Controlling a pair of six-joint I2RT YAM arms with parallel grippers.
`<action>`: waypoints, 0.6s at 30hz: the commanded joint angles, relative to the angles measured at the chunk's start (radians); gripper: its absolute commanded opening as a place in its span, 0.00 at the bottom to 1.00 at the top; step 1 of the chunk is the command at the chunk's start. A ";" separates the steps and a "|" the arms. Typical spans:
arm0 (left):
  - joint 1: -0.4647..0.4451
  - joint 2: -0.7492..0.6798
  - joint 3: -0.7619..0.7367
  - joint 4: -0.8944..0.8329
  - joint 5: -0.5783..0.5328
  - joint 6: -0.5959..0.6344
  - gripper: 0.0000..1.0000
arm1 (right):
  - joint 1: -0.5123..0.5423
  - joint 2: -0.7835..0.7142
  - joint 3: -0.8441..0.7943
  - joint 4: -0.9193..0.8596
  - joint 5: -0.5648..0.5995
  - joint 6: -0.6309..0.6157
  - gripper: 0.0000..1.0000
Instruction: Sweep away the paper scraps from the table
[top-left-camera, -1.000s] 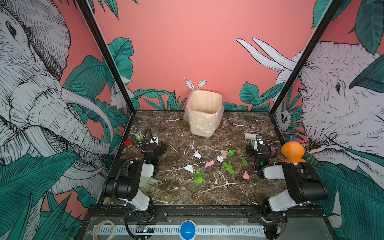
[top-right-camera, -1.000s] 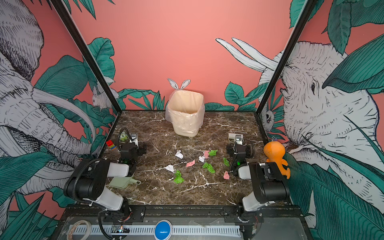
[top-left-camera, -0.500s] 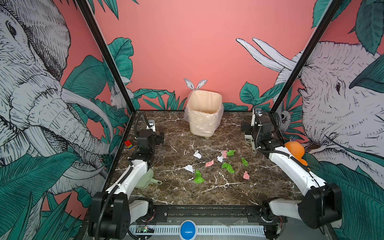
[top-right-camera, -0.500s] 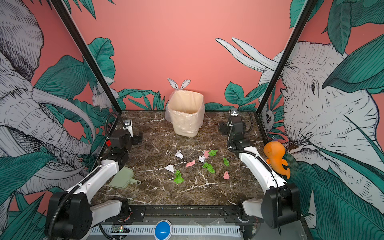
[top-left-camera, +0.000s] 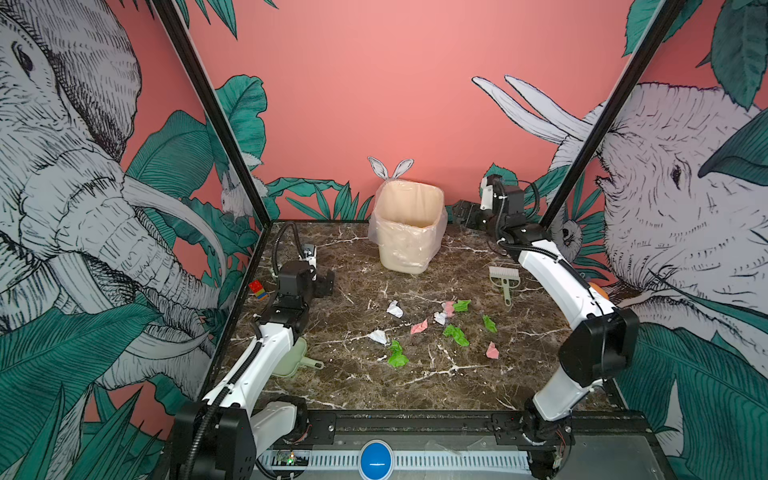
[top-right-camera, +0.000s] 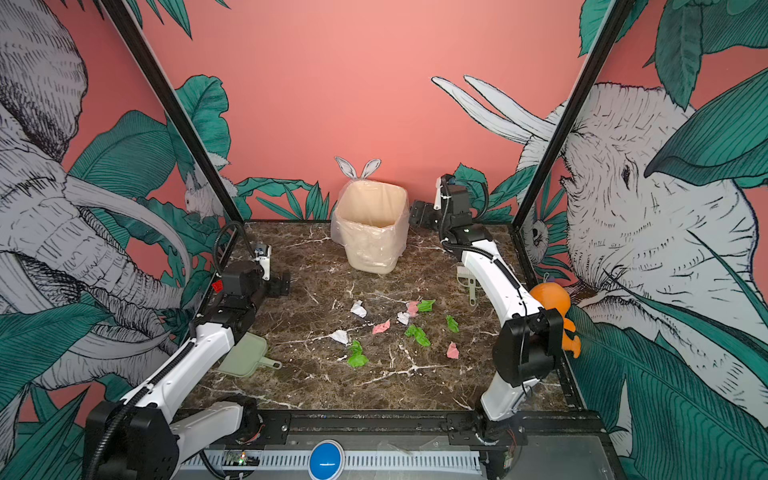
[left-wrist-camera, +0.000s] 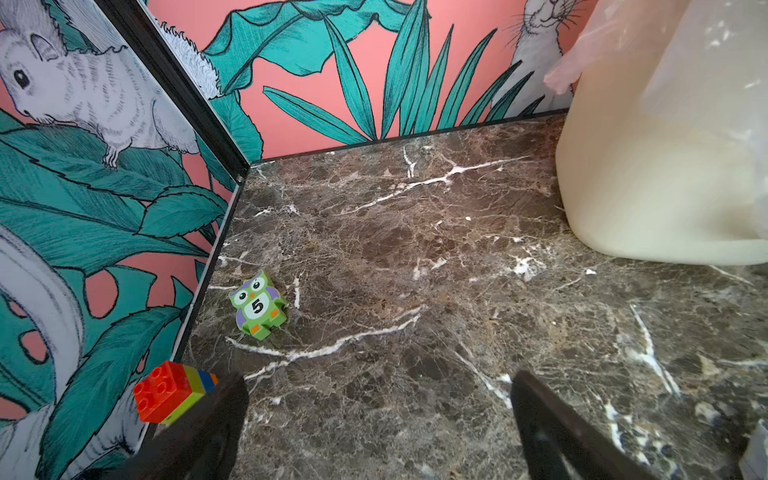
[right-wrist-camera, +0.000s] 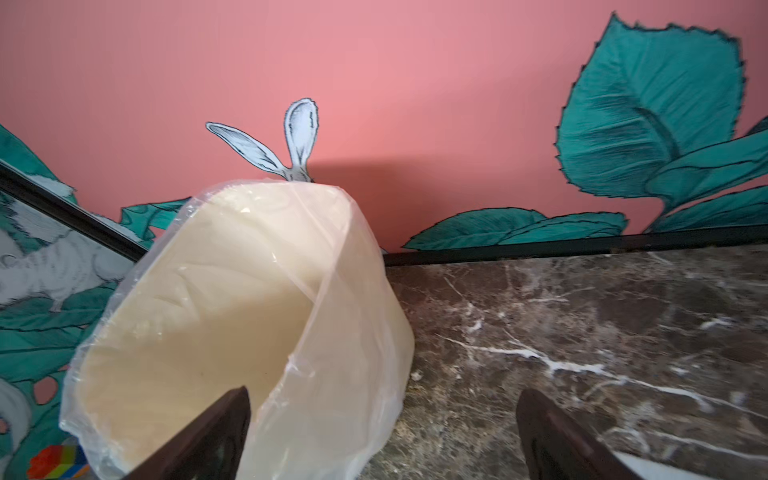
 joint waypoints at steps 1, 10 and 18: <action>-0.006 -0.036 0.021 -0.035 0.023 -0.020 1.00 | 0.017 0.062 0.082 0.007 -0.090 0.082 0.99; -0.013 -0.071 0.028 -0.075 0.031 -0.014 1.00 | 0.022 0.280 0.294 0.007 -0.199 0.116 0.99; -0.015 -0.085 0.073 -0.126 0.008 -0.009 1.00 | 0.061 0.394 0.421 -0.023 -0.347 0.100 0.99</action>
